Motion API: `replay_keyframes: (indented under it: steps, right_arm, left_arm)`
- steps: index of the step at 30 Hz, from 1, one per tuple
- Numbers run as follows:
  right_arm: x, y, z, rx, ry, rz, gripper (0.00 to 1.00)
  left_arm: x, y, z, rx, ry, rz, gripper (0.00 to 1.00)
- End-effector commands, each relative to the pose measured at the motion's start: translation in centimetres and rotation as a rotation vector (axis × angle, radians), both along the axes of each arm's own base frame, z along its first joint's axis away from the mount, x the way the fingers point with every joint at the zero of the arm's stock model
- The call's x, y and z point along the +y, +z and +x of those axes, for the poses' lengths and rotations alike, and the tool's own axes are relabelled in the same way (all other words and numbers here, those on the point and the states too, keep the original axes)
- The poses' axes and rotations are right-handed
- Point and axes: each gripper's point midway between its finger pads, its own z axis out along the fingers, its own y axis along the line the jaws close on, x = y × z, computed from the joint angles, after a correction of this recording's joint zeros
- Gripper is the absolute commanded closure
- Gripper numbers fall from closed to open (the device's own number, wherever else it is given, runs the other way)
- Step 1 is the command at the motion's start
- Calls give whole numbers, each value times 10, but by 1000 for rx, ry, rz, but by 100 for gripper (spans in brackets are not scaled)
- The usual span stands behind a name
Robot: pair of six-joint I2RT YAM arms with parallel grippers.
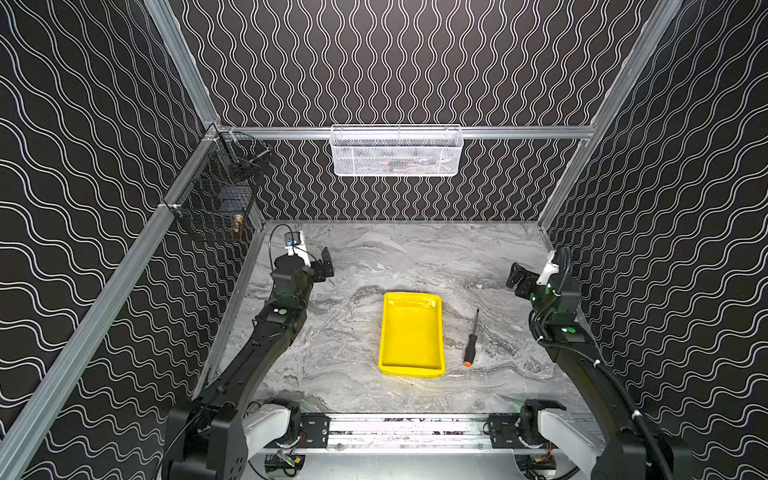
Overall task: Put the screwdriver in the bin
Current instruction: 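Raise the right gripper and move it over the screwdriver while the left arm lifts slightly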
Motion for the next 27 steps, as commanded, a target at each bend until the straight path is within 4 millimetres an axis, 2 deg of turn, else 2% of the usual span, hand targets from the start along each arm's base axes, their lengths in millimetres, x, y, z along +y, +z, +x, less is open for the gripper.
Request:
replay_keyframes:
  steps: [1, 5, 9, 13, 20, 27]
  right_arm:
    - [14, -21, -17, 137, 61, 49, 1]
    - [24, -16, -23, 164, 106, 102, 1]
    - [30, -26, -29, 251, 105, 176, 2]
    - [44, -33, -37, 328, 156, 236, 2]
    - [49, -54, -60, 458, 117, 299, 3]
    - [68, -75, -76, 544, 142, 293, 5]
  left_arm:
    - [-12, -13, -9, 183, -41, -72, 1]
    - [-29, 1, -16, 301, -133, -94, 1]
    - [-48, 0, -25, 390, -240, -115, 1]
    - [-66, -15, -31, 469, -363, -108, 1]
    - [-71, -66, -44, 564, -406, -101, 1]
    - [-67, -76, -46, 591, -389, -89, 1]
